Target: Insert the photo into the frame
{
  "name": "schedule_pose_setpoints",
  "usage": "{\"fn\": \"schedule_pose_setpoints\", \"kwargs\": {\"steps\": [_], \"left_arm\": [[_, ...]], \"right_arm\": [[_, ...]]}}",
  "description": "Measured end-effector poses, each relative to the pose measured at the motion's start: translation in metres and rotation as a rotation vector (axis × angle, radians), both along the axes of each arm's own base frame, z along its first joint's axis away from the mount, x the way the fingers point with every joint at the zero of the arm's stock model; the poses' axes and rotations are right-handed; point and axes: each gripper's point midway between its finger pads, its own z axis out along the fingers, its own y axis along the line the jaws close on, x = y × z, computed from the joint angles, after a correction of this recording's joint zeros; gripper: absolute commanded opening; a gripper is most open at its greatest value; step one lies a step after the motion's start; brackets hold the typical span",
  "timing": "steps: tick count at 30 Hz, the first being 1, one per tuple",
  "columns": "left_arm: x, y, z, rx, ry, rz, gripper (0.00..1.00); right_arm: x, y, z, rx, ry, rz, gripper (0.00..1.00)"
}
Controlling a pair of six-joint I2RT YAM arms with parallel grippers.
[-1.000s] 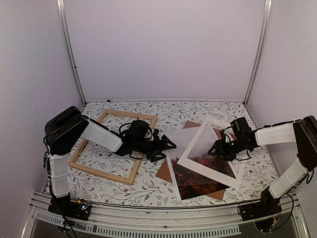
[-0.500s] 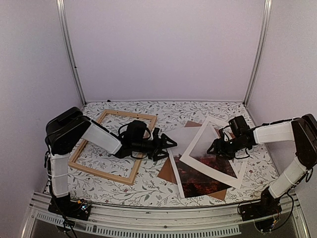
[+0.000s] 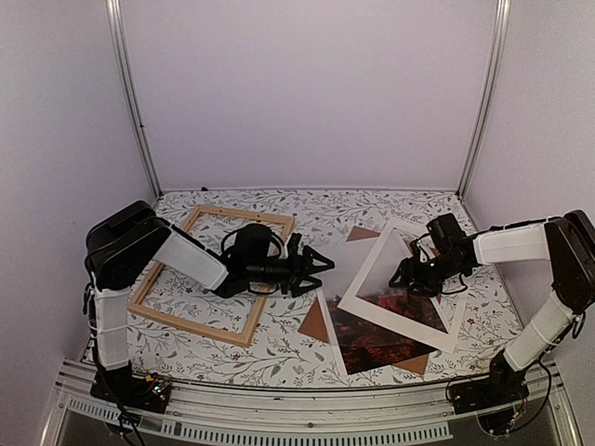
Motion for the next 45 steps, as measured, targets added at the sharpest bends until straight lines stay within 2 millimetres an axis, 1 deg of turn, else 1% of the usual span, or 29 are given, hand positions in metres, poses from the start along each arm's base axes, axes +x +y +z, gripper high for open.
{"fn": "schedule_pose_setpoints", "kwargs": {"steps": [4,6,10,15,17,20,24,29,31,35,38,42,45], "left_arm": [[0.000,0.000,-0.002,0.015,-0.012,-0.007,0.83],[0.001,-0.001,0.001,0.011,-0.027,-0.010,0.83],[0.004,-0.005,0.008,0.000,-0.054,-0.015,0.82],[0.005,-0.005,0.009,0.001,-0.072,-0.021,0.82],[0.005,-0.005,0.007,0.008,-0.078,-0.021,0.82],[0.008,-0.003,-0.002,0.059,-0.081,-0.010,0.84],[0.013,0.004,-0.021,0.178,-0.085,0.010,0.87],[0.015,0.018,-0.039,0.314,-0.099,0.027,0.91],[0.016,0.022,-0.041,0.349,-0.108,0.030,0.93],[0.018,0.025,-0.042,0.387,-0.128,0.032,0.94],[0.020,0.026,-0.042,0.404,-0.135,0.032,0.95],[0.020,0.026,-0.042,0.416,-0.138,0.026,0.95],[0.020,0.026,-0.042,0.420,-0.141,0.023,0.95]], "right_arm": [[0.001,-0.004,0.001,-0.034,0.006,-0.001,0.68],[0.000,-0.005,0.000,-0.042,0.013,0.003,0.68],[0.003,-0.002,0.000,-0.031,0.010,0.009,0.68],[0.004,0.000,0.000,-0.018,0.004,0.014,0.68],[0.004,0.000,0.000,-0.017,0.004,0.014,0.68],[0.005,0.000,0.000,-0.023,0.002,0.011,0.69],[0.010,-0.013,0.001,-0.060,0.006,-0.016,0.70],[0.028,-0.047,0.006,-0.105,-0.011,-0.097,0.73],[0.038,-0.061,0.011,-0.121,-0.030,-0.129,0.74],[0.051,-0.077,0.017,-0.145,-0.060,-0.157,0.74],[0.058,-0.083,0.014,-0.161,-0.063,-0.158,0.74],[0.056,-0.084,-0.002,-0.178,-0.025,-0.141,0.73],[0.060,-0.083,-0.003,-0.176,-0.034,-0.130,0.73]]}}
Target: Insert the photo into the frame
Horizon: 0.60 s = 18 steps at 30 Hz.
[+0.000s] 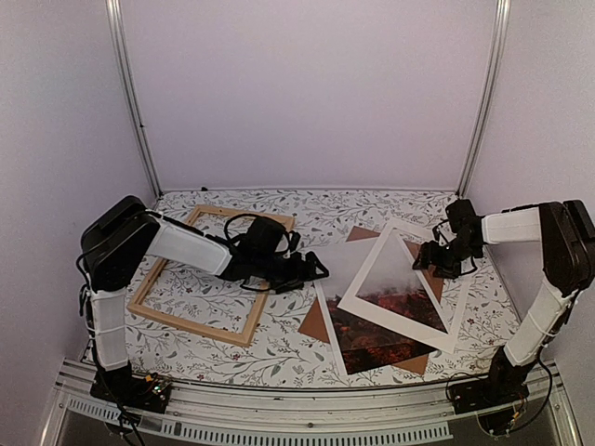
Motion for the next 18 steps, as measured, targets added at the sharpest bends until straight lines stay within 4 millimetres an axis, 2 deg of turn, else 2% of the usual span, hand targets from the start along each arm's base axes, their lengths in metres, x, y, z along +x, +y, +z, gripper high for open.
{"fn": "schedule_pose_setpoints", "kwargs": {"steps": [10,18], "left_arm": [[-0.001,0.000,0.000,0.006,0.007,0.002,0.96],[-0.005,-0.003,0.000,-0.034,0.065,0.035,0.95]], "right_arm": [[0.003,0.011,0.000,0.080,-0.041,0.030,0.69],[-0.002,0.027,0.002,0.158,-0.069,0.053,0.68]]}}
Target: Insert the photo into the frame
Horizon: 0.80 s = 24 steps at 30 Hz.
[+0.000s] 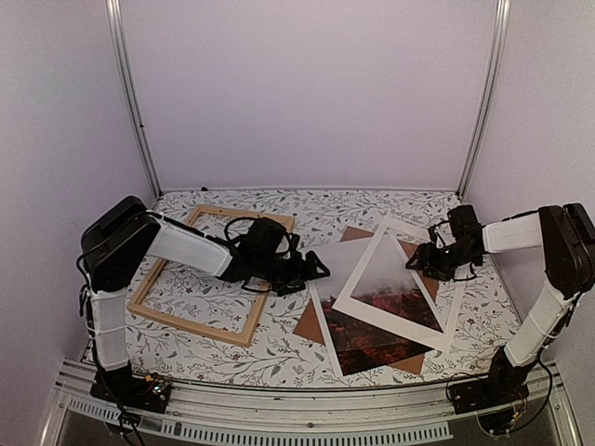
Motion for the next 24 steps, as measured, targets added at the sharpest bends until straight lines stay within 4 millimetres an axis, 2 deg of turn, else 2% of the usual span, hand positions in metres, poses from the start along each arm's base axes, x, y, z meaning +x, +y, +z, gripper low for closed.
{"fn": "schedule_pose_setpoints", "kwargs": {"steps": [16,24], "left_arm": [[-0.022,-0.005,0.001,-0.042,0.153,-0.036,0.95],[-0.030,0.009,0.001,-0.015,0.191,-0.014,0.97]], "right_arm": [[-0.017,0.028,0.002,0.078,0.016,0.044,0.68],[-0.019,0.030,0.002,0.092,0.023,0.048,0.68]]}}
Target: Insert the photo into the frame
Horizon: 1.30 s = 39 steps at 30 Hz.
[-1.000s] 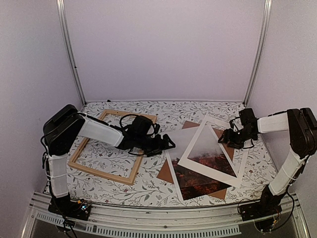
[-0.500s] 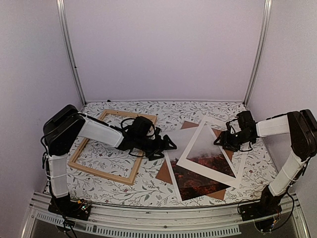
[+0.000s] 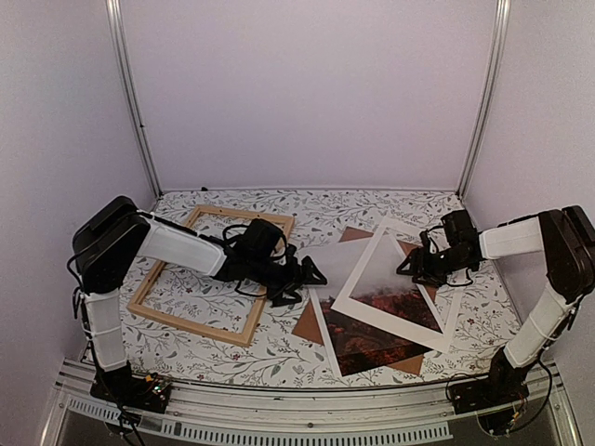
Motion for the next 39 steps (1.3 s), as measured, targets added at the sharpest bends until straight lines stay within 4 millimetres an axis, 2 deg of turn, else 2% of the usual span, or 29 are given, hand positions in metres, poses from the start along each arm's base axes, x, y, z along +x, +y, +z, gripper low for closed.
{"fn": "schedule_pose_setpoints", "kwargs": {"steps": [4,8,12,15,20,25,35,39], "left_arm": [[0.000,0.003,0.000,0.012,-0.001,0.001,0.97],[0.001,0.005,-0.001,0.024,-0.014,0.001,0.98],[0.002,0.005,-0.001,0.027,-0.024,-0.005,0.98],[0.001,0.005,-0.001,0.028,-0.028,-0.008,0.98],[0.002,0.005,-0.001,0.025,-0.034,-0.011,0.99],[0.001,0.005,-0.001,0.024,-0.035,-0.012,0.99],[-0.001,0.002,-0.001,-0.015,-0.037,-0.001,0.99],[-0.001,0.001,0.000,-0.026,-0.035,0.006,0.98]], "right_arm": [[-0.004,-0.006,0.001,-0.030,0.012,-0.016,0.68],[-0.007,-0.024,0.001,-0.091,0.037,-0.059,0.69],[0.000,-0.042,0.006,-0.141,0.034,-0.094,0.69],[0.006,-0.045,0.010,-0.155,0.017,-0.094,0.69],[0.007,-0.043,-0.001,-0.161,0.043,-0.076,0.69],[0.011,-0.037,-0.002,-0.147,0.037,-0.057,0.69],[0.005,-0.001,-0.001,-0.095,0.017,0.016,0.68],[0.005,0.002,-0.001,-0.078,0.013,0.009,0.68]]}}
